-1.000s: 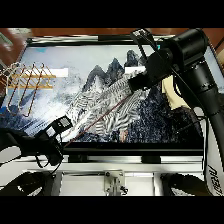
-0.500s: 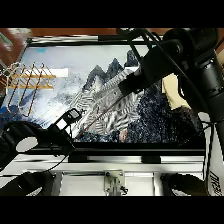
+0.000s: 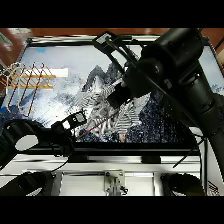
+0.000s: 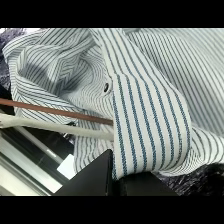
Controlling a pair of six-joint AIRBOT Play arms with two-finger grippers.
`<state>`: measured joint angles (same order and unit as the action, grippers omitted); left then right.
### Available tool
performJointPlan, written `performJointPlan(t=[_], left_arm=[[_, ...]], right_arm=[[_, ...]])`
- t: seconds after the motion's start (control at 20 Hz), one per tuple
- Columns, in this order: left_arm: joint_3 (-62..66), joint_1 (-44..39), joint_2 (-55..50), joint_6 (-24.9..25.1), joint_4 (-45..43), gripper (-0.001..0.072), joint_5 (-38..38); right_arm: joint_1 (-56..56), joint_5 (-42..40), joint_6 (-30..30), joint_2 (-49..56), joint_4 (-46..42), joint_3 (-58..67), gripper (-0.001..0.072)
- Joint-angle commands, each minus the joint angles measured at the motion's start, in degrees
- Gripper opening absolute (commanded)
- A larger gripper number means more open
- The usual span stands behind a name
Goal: Fold the shirts.
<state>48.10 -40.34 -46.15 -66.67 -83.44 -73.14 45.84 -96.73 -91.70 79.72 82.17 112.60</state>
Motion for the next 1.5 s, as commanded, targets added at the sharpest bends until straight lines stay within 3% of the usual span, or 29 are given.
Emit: performJointPlan(t=[0.0, 0.25, 0.45, 0.65, 1.0, 1.05, 1.1, 1.45], left_arm=[[0.09, -0.04, -1.05, 4.87, 0.72, 0.0058, -1.75], [0.11, 0.09, -3.13, 7.43, 0.74, 0.0059, 0.26], [0.11, 0.09, -4.42, 5.97, 4.72, 0.0058, 9.68], [0.11, 0.07, -8.50, 5.97, 8.57, 0.0059, 11.04], [0.11, 0.09, -8.55, 5.92, 8.94, 0.0059, 13.16], [0.11, 0.09, -8.55, 5.92, 8.94, 0.0059, 13.14], [0.11, 0.09, -8.55, 5.95, 8.92, 0.0059, 13.16], [0.11, 0.09, -8.55, 5.75, 8.94, 0.0058, 13.18]], right_arm=[[2.78, 0.28, -1.33, -0.09, -4.26, 0.07, 0.0081], [5.70, -0.09, -2.43, -1.46, -7.15, 0.07, 0.0081], [5.81, -2.62, -1.90, -1.62, -2.67, 0.07, 0.0081], [5.79, -3.28, 0.04, -1.62, 1.09, 0.07, 0.0082], [5.75, -7.50, 4.87, -1.62, -5.38, 0.07, 0.0107], [5.75, -7.50, 6.14, -1.62, -6.38, 0.07, 0.0222], [5.75, -7.56, 6.23, -1.62, -6.62, 0.07, 0.0493], [5.25, -6.78, 6.93, -3.85, -10.69, 0.07, 0.0517]])
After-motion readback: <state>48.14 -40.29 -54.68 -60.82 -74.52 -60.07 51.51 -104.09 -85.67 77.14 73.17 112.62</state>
